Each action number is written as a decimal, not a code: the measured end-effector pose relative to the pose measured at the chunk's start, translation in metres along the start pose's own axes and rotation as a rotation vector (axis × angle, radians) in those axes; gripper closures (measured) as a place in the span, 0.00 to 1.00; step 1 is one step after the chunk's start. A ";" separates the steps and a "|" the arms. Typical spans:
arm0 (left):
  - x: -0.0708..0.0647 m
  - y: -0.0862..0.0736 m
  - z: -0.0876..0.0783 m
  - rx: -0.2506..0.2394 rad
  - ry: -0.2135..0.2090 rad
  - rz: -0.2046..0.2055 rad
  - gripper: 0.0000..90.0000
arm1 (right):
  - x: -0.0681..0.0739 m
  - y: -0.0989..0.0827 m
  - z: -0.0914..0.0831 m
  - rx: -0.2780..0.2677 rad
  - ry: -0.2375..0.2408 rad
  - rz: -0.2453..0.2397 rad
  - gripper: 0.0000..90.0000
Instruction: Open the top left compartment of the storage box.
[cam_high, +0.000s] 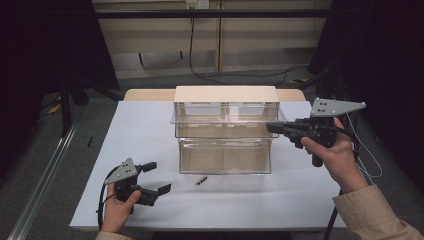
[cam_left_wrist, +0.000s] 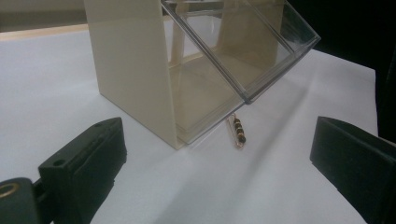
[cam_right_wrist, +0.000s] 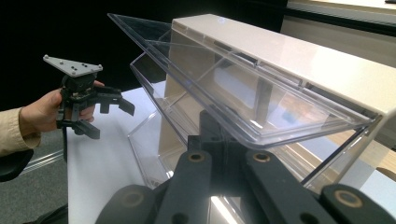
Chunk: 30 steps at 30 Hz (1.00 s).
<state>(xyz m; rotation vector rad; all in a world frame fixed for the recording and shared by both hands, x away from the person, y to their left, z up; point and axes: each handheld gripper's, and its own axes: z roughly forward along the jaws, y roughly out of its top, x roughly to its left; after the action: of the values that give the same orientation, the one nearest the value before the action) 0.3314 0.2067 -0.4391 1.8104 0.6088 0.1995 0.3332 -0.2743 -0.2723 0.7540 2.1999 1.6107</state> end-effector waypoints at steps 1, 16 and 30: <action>0.000 0.000 0.000 -0.001 -0.003 -0.001 0.04 | 0.000 0.000 0.000 0.000 -0.001 -0.001 1.00; -0.001 0.000 0.002 0.011 -0.001 0.003 0.04 | -0.006 0.009 0.001 -0.010 -0.015 0.001 1.00; -0.005 0.001 0.010 0.036 -0.019 0.012 0.04 | -0.009 0.018 0.000 -0.021 -0.026 -0.002 1.00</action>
<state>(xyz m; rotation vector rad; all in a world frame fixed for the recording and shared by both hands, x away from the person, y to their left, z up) 0.3321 0.1960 -0.4406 1.8491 0.5912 0.1800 0.3452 -0.2755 -0.2561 0.7630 2.1615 1.6115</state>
